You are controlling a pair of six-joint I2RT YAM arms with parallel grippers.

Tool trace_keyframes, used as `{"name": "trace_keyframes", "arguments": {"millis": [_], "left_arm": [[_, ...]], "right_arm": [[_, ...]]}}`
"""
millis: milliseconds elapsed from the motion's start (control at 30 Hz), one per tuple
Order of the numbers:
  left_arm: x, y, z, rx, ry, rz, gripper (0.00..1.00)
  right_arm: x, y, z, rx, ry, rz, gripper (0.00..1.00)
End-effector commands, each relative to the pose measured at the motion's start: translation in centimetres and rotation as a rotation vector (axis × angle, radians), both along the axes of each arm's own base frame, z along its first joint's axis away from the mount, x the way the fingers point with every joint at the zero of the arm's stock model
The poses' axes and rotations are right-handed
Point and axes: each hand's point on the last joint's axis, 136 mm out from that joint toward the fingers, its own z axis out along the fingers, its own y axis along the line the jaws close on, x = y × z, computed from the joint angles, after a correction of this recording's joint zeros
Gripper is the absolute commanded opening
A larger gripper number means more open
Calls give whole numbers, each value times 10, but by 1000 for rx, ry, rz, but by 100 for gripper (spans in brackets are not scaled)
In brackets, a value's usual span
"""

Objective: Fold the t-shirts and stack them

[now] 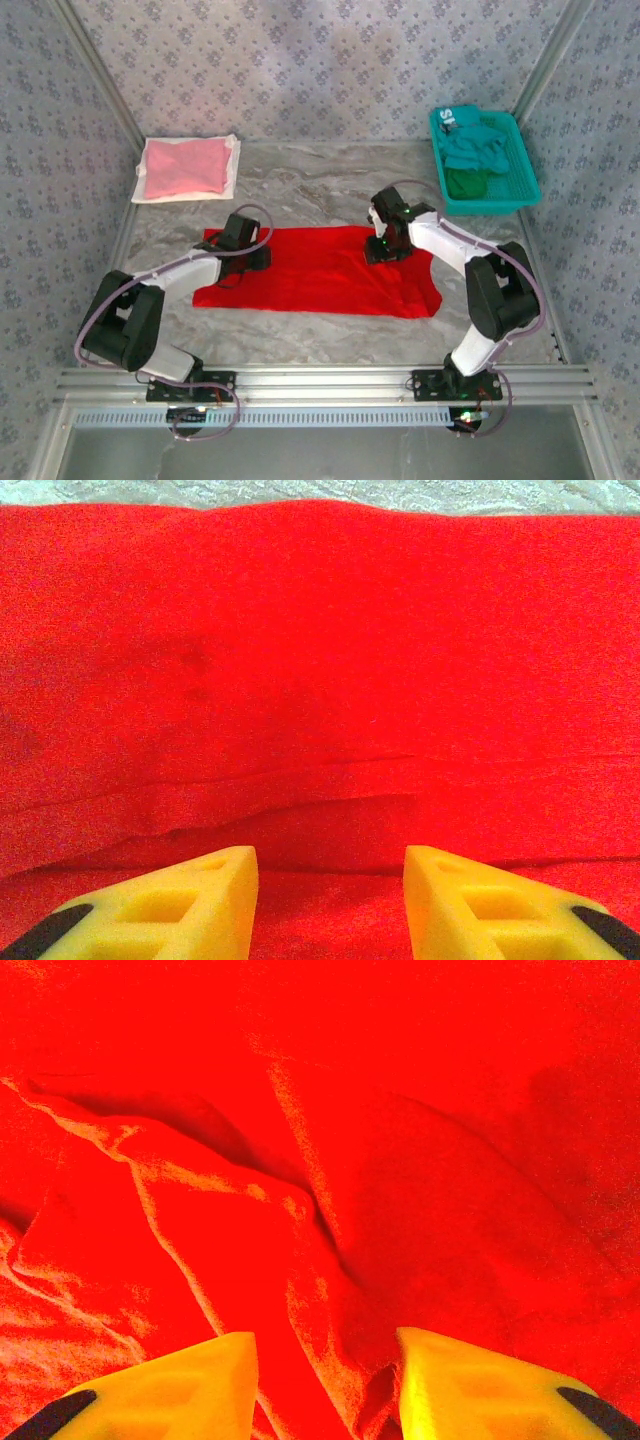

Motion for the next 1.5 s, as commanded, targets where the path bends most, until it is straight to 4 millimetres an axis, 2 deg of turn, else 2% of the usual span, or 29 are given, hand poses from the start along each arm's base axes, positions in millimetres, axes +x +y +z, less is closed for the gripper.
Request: {"name": "trace_keyframes", "arguments": {"millis": [0,333,400,600,667,767,833,1033,1167,1200,1267,1367,1433,1467], "left_arm": [[1,3,-1,14,-8,13,43],[3,2,-7,14,4,6,43],[3,2,-7,14,5,7,43],[3,2,-6,12,2,8,43],[3,2,-6,10,2,9,43],[4,1,-6,7,2,9,43],[4,2,-4,5,2,12,43],[0,11,7,-2,-30,38,43],[-1,19,10,-11,-46,60,43],[-2,20,10,-13,-46,64,43],[-2,23,9,-13,-42,68,43],[-3,25,6,-8,-38,66,43],[-2,27,4,-6,-36,69,43],[-1,27,4,-8,-36,70,43]], "right_arm": [[2,-1,6,-32,-19,15,42],[5,3,1,-44,-9,30,23],[7,1,4,-57,-16,26,14],[3,2,15,-67,-34,41,11],[1,3,18,-63,-35,45,1],[-2,2,17,-71,-25,48,4],[-8,6,20,-65,-19,69,3],[-33,38,35,-13,-26,191,0],[-63,65,19,1,59,323,1],[-72,71,12,-7,87,355,2],[-80,91,10,-1,107,418,7],[-106,115,1,23,166,530,11],[-121,129,0,60,206,571,22],[-122,131,2,76,212,560,28]]}}
